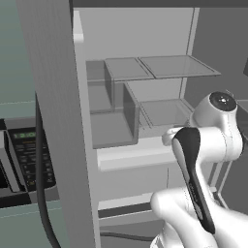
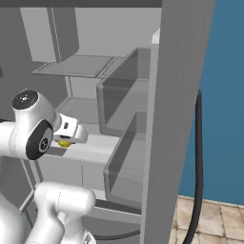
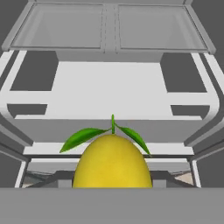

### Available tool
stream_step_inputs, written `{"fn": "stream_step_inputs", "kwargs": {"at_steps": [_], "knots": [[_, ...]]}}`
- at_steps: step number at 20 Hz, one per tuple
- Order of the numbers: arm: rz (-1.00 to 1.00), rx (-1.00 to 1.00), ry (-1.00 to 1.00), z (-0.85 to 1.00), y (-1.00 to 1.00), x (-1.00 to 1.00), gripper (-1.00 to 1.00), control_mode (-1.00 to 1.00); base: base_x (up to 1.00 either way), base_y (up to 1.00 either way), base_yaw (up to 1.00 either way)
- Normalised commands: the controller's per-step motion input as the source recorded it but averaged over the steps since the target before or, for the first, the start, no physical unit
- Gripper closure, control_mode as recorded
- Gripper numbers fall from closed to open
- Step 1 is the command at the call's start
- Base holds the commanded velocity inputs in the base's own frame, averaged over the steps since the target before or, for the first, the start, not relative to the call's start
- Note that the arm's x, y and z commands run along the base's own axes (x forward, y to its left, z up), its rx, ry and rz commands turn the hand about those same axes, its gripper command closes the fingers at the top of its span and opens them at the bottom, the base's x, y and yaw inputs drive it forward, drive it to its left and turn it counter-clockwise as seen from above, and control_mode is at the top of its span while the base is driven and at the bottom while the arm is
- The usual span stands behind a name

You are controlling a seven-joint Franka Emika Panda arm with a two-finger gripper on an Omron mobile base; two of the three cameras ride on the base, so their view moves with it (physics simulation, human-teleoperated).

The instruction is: Retrieve a lemon from the fridge and place it on the cutting board with the fish.

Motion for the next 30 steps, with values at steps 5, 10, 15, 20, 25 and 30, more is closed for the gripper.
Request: {"fn": "stream_step_inputs", "kwargs": {"at_steps": [5,10,15,20,25,30], "knots": [[0.0,0.0,0.0,0.0,0.0,-0.54,1.0,-1.0,0.0,0.0,0.0],[0.0,0.0,0.0,0.0,0.0,-0.1,1.0,-1.0,0.0,0.0,0.0],[0.0,0.0,0.0,0.0,0.0,0.0,1.0,-1.0,0.0,0.0,0.0],[0.0,0.0,0.0,0.0,0.0,0.0,1.0,-1.0,0.0,0.0,0.0],[0.0,0.0,0.0,0.0,0.0,-0.03,1.0,1.0,-0.16,0.0,0.0],[0.0,0.0,0.0,0.0,0.0,0.0,1.0,1.0,-0.75,0.0,0.0]]}}
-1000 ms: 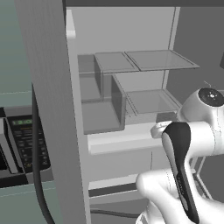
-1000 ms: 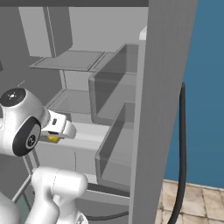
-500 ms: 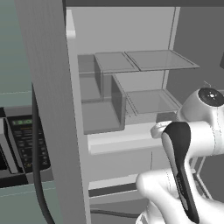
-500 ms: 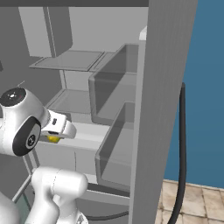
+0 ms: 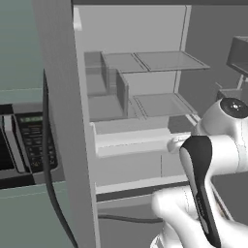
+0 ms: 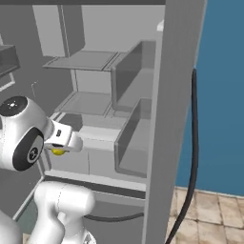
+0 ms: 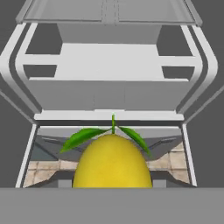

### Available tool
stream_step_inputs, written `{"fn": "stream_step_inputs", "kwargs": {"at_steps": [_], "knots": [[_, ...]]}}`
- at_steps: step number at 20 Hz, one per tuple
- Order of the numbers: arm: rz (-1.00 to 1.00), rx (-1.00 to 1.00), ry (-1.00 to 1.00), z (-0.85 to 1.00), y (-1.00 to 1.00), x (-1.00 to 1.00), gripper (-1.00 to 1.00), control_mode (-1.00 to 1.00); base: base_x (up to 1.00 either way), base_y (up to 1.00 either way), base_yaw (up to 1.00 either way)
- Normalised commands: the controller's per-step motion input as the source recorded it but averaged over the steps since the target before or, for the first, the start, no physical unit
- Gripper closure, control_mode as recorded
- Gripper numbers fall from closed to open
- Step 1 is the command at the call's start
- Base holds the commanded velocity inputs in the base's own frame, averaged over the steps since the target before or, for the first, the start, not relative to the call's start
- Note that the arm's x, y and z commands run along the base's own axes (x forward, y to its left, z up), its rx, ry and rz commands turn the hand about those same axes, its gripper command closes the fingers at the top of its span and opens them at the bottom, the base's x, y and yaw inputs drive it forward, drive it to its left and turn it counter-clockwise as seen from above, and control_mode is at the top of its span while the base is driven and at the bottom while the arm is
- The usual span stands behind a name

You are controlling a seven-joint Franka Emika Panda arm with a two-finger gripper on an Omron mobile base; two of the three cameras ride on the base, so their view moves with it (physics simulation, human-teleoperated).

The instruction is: Retrieve a lemon from the fridge and place it on the cutting board with the fish.

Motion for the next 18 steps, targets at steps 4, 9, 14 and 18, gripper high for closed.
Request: {"fn": "stream_step_inputs", "kwargs": {"at_steps": [4,9,14,18], "knots": [[0.0,0.0,0.0,0.0,0.0,0.0,1.0,1.0,-0.87,0.0,0.0],[0.0,0.0,0.0,0.0,0.0,0.0,1.0,1.0,-0.93,0.0,0.0],[0.0,0.0,0.0,0.0,0.0,0.0,1.0,1.0,-0.85,0.03,0.0],[0.0,0.0,0.0,0.0,0.0,0.0,1.0,1.0,-0.63,0.16,0.0]]}}
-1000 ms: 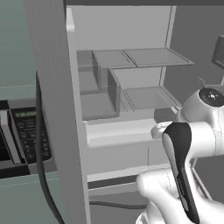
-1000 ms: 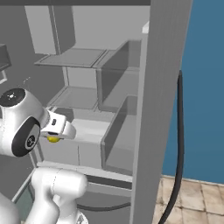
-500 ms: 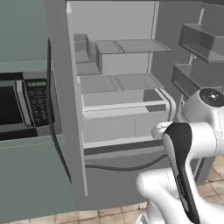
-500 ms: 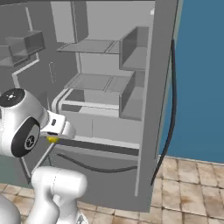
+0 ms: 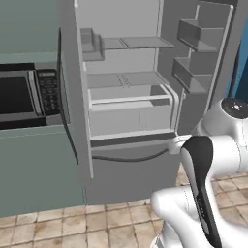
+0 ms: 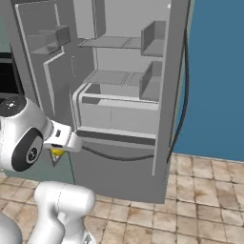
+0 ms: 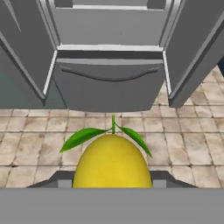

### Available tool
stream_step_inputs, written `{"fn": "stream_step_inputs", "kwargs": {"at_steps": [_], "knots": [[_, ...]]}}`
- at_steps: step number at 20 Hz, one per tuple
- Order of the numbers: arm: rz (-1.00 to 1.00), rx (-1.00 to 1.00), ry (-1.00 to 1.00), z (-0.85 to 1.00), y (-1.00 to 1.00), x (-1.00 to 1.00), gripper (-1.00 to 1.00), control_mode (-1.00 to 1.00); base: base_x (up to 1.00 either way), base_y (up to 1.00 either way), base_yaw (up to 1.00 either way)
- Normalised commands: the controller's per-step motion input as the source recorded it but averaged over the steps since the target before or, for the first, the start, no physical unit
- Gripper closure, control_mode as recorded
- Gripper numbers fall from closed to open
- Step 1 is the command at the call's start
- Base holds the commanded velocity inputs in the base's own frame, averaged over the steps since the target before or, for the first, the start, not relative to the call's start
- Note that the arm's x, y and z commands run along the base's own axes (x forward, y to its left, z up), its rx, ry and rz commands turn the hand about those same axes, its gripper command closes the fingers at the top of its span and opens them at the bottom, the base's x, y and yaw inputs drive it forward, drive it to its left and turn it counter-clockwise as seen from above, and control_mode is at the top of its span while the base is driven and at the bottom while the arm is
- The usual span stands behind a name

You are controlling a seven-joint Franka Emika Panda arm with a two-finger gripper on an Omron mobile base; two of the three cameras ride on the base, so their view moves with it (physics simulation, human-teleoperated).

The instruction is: Retrieve a lemon from the fridge and place it on the cutting board with the fish.

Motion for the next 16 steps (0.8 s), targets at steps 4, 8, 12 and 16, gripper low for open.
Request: {"fn": "stream_step_inputs", "kwargs": {"at_steps": [4,8,12,16], "knots": [[0.0,0.0,0.0,0.0,0.0,0.0,1.0,1.0,-0.6,0.22,0.0],[0.0,0.0,0.0,0.0,0.0,0.0,1.0,1.0,-0.61,0.38,0.0],[0.0,0.0,0.0,0.0,0.0,0.0,1.0,1.0,-0.54,0.77,0.0],[0.0,0.0,0.0,0.0,0.0,0.0,1.0,1.0,-0.33,1.0,0.0]]}}
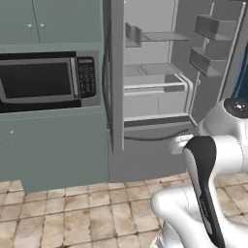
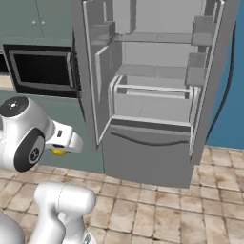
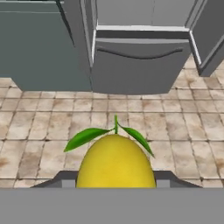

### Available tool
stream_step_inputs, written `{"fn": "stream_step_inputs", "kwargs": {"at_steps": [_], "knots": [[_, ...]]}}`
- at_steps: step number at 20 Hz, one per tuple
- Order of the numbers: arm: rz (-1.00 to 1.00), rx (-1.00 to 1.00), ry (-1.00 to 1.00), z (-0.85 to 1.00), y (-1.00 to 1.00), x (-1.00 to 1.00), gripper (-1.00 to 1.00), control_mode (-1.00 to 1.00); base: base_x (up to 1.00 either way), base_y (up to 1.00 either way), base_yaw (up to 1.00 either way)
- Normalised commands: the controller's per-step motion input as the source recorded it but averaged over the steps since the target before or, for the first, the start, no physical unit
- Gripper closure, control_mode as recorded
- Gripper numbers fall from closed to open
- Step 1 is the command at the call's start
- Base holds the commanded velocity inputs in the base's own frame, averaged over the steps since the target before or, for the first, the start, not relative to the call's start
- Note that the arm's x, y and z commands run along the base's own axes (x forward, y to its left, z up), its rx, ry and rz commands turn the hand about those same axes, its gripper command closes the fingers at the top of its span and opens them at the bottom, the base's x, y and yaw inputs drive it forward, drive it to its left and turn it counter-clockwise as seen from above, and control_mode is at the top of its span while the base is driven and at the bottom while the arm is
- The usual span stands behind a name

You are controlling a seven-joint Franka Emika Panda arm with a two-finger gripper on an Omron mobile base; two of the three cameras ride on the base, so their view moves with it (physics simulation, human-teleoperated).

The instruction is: Retrieve a lemon from the fridge and place it on the cutting board with the fish.

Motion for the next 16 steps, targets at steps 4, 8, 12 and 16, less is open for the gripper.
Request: {"fn": "stream_step_inputs", "kwargs": {"at_steps": [4,8,12,16], "knots": [[0.0,0.0,0.0,0.0,0.0,0.0,1.0,1.0,-0.11,1.0,0.0],[0.0,0.0,0.0,0.0,0.0,0.0,1.0,1.0,0.0,1.0,0.0],[0.0,0.0,0.0,0.0,0.0,0.0,1.0,1.0,0.06,1.0,0.0],[0.0,0.0,0.0,0.0,0.0,0.0,1.0,1.0,0.18,1.0,0.0]]}}
